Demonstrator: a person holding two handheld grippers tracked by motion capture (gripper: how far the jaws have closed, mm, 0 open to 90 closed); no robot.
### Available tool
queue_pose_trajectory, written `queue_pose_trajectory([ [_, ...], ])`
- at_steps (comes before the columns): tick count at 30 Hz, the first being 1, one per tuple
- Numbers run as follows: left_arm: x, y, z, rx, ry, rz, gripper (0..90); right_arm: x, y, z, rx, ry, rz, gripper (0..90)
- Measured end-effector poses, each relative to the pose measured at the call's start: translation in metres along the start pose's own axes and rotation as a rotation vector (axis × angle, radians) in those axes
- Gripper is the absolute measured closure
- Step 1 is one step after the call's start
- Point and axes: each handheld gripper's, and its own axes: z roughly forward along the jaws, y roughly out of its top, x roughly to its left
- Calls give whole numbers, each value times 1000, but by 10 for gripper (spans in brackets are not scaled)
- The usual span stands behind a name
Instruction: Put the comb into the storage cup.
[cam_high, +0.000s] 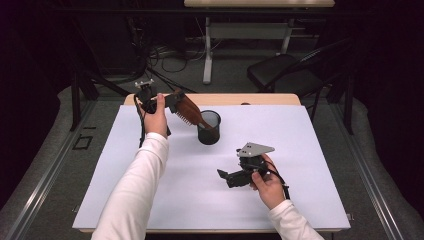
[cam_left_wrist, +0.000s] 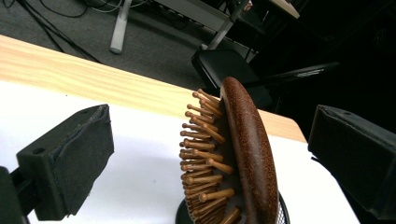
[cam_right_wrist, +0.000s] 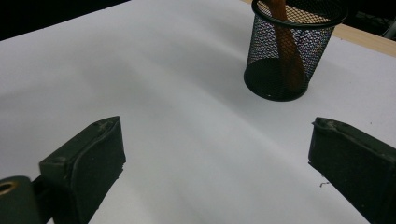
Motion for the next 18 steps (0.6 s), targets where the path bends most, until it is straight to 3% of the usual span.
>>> queue_pose_trajectory([
  [11, 2, 6, -10, 25, 16, 120, 4, 0, 0, 1, 0, 1, 0, 32],
  [18, 2, 8, -14, 58, 12, 154, 4, 1, -1, 2, 6, 1, -4, 32],
])
